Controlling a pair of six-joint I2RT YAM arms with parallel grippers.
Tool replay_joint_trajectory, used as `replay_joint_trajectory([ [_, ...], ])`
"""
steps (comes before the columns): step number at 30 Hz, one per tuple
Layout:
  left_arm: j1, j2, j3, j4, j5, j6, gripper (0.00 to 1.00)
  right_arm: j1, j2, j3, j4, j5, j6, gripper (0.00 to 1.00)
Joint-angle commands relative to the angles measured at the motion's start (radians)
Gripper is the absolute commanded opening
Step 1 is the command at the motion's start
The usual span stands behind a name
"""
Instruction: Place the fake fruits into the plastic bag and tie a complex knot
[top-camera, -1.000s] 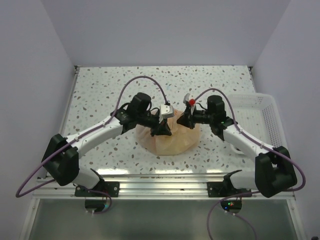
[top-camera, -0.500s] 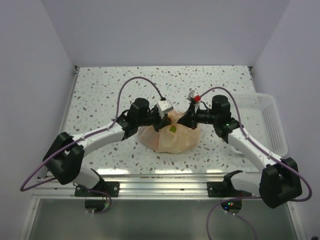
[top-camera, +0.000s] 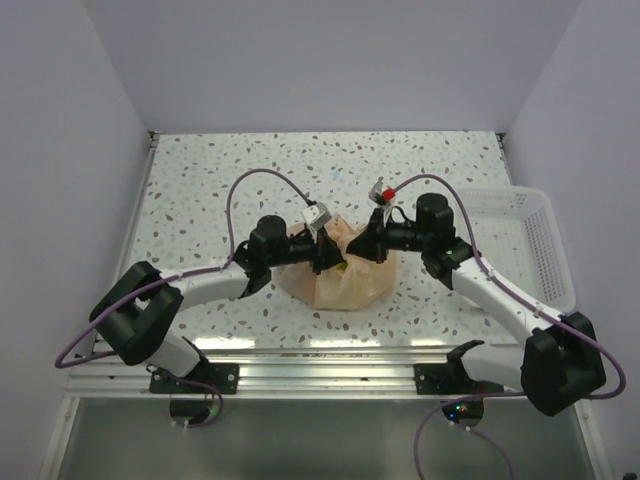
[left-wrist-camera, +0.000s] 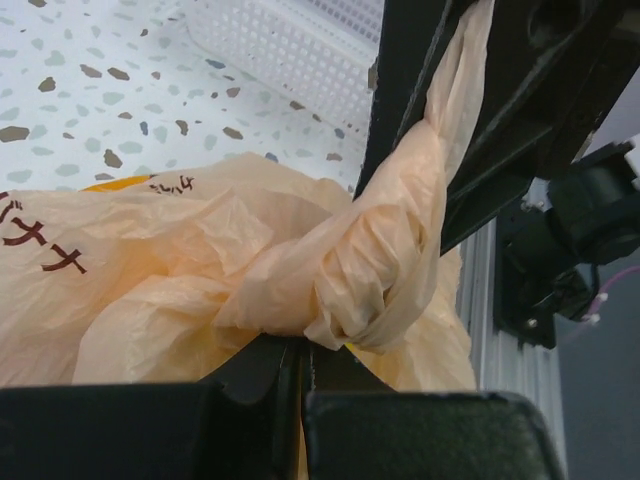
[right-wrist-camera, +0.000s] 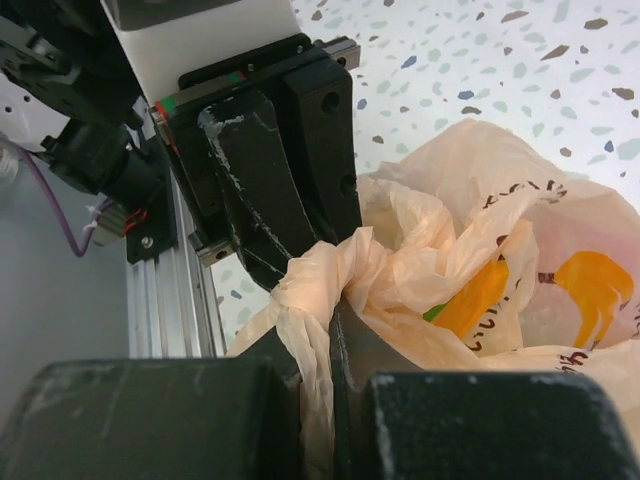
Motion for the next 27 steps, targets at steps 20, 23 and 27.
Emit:
replay_joint_trajectory([
  [20, 0.005, 0.13, -0.028, 0.632, -0.005, -0.342, 0.0, -0.037, -0.22, 0.063, -0.429, 0.007, -0.269, 0.86],
  [23, 0.005, 0.131, -0.03, 0.639, -0.008, -0.34, 0.0, -0.207, -0.248, 0.159, -0.61, -0.135, -0.355, 0.98],
  [27, 0.005, 0.137, -0.031, 0.642, 0.001, -0.325, 0.0, -0.416, -0.214, 0.24, -0.768, -0.234, -0.343, 0.97],
])
